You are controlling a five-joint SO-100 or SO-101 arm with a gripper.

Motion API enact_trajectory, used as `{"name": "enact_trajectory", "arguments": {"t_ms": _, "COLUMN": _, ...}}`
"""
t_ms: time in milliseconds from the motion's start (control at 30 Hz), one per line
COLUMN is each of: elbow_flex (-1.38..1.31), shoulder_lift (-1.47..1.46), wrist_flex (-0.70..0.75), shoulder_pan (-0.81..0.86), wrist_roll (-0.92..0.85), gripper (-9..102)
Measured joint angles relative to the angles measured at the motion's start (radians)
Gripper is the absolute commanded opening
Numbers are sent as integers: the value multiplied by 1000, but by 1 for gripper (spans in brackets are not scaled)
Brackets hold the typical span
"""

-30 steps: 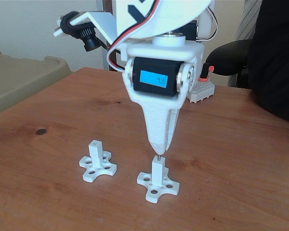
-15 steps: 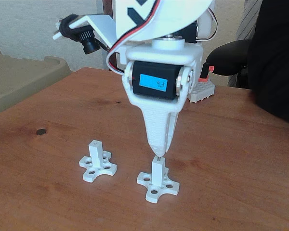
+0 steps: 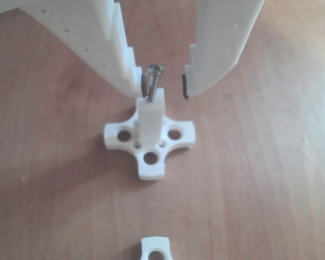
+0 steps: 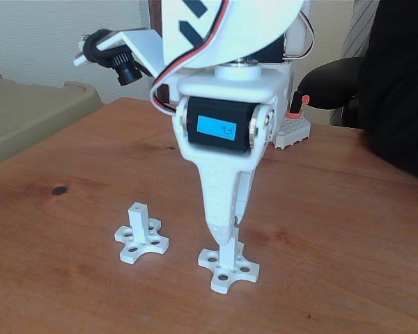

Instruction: Grab the screw and set it in the hole.

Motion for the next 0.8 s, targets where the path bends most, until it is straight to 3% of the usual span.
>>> {"name": "enact_trajectory", "arguments": {"t_ms": 800, "elbow_flex": 0, "shoulder_lift": 0, "wrist_flex": 83, "shoulder_pan": 44, "wrist_roll": -75, "gripper": 24}}
